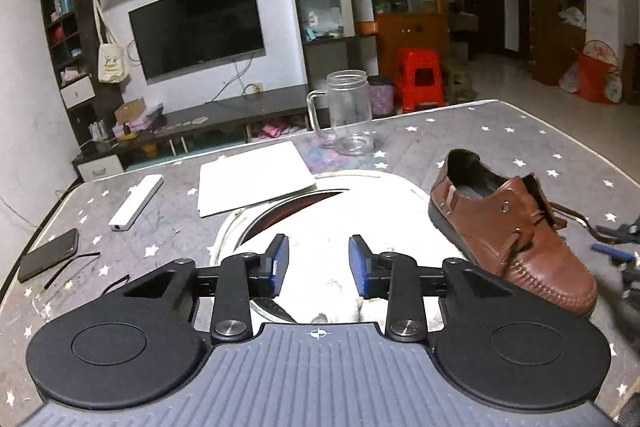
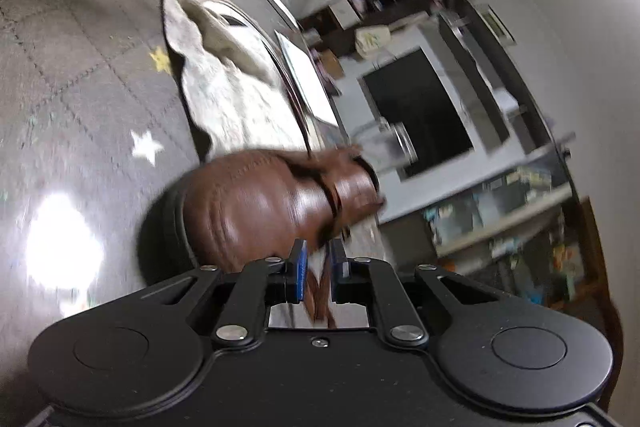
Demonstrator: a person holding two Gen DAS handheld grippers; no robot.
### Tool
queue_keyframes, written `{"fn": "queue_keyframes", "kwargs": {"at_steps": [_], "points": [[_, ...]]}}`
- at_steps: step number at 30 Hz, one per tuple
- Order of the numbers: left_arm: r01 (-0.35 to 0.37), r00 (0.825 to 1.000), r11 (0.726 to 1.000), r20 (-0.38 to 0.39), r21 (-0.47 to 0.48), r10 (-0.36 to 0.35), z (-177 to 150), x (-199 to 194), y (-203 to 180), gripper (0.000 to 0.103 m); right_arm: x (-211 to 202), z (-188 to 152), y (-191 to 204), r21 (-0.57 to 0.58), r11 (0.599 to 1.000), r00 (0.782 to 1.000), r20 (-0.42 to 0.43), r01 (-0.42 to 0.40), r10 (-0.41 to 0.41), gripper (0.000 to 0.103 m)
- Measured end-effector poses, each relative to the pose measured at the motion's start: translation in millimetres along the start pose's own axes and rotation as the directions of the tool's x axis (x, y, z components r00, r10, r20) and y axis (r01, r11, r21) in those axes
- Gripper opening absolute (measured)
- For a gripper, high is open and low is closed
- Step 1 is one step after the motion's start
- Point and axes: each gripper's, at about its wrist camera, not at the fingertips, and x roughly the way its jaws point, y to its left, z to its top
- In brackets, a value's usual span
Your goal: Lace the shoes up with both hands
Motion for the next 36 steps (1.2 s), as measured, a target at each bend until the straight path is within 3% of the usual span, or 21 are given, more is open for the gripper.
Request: {"fn": "queue_keyframes", "kwargs": {"at_steps": [8,17,24,36], "points": [[0.030,1.000,0.997,-0.002,0.068,-0.030,-3,4,-23,0.046,-7,-52,-16,0.119,0.993,0.983,-0.185,0.011,0.012,0.011],[0.049,0.998,0.996,-0.029,0.078,-0.047,-7,16,-30,0.050,-9,-93,-16,0.158,0.987,0.945,-0.327,0.035,0.019,0.011],[0.046,0.998,0.996,-0.049,0.081,-0.043,-10,21,-32,0.051,14,-110,-17,0.149,0.986,0.927,-0.375,0.075,-0.014,0.011],[0.046,0.995,0.996,-0.094,0.071,-0.039,-15,33,-34,0.052,76,-111,-35,0.171,0.978,0.924,-0.379,0.119,-0.046,0.011]]}}
